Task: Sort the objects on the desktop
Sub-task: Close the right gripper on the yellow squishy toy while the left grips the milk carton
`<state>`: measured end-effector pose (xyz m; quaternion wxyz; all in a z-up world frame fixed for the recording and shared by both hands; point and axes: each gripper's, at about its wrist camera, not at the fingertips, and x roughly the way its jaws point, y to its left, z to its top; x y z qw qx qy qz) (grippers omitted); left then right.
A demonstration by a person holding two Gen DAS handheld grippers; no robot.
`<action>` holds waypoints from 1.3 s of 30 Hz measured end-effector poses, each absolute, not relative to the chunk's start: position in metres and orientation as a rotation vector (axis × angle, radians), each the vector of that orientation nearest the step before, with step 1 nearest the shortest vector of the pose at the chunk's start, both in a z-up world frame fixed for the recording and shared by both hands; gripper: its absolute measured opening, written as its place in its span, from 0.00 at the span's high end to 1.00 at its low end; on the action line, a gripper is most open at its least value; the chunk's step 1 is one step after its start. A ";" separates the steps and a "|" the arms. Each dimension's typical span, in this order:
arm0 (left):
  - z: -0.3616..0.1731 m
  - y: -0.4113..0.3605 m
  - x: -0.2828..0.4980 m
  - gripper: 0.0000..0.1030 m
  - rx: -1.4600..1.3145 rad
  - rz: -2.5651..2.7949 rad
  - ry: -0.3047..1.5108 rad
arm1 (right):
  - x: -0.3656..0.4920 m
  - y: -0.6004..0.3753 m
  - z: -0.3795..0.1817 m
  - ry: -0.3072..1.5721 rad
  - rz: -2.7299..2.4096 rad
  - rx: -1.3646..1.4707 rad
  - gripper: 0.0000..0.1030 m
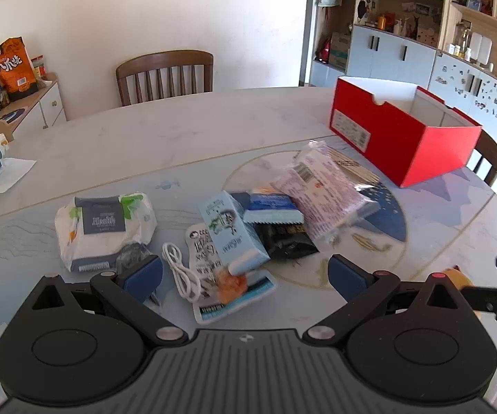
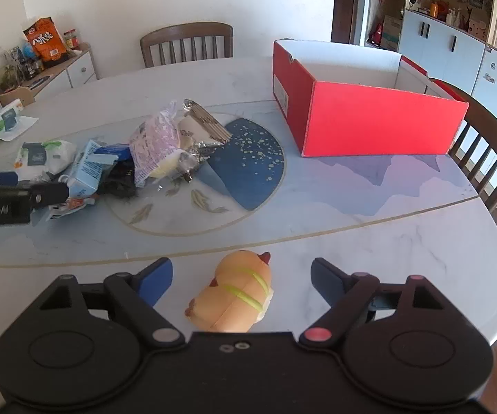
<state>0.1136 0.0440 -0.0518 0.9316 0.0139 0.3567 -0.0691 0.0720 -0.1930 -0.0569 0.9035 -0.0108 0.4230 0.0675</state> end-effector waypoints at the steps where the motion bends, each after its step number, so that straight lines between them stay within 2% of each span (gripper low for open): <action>1: -0.053 0.045 0.118 0.01 0.029 -0.141 0.731 | 0.073 -0.193 -0.058 0.871 0.136 -0.026 0.16; 5: -0.058 0.047 0.135 0.01 0.042 -0.122 0.739 | 0.075 -0.191 -0.062 0.875 0.122 -0.047 0.19; 10: -0.069 0.049 0.153 0.06 0.040 -0.120 0.779 | 0.078 -0.190 -0.066 0.884 0.114 -0.057 0.21; 23: -0.081 0.057 0.175 0.33 -0.005 -0.125 0.854 | 0.084 -0.189 -0.074 0.912 0.105 -0.065 0.27; 33: -0.082 0.060 0.184 0.58 -0.082 -0.176 0.889 | 0.087 -0.186 -0.080 0.945 0.125 -0.062 0.40; 39: -0.082 0.062 0.186 0.62 -0.114 -0.191 0.898 | 0.088 -0.182 -0.083 0.960 0.132 -0.073 0.43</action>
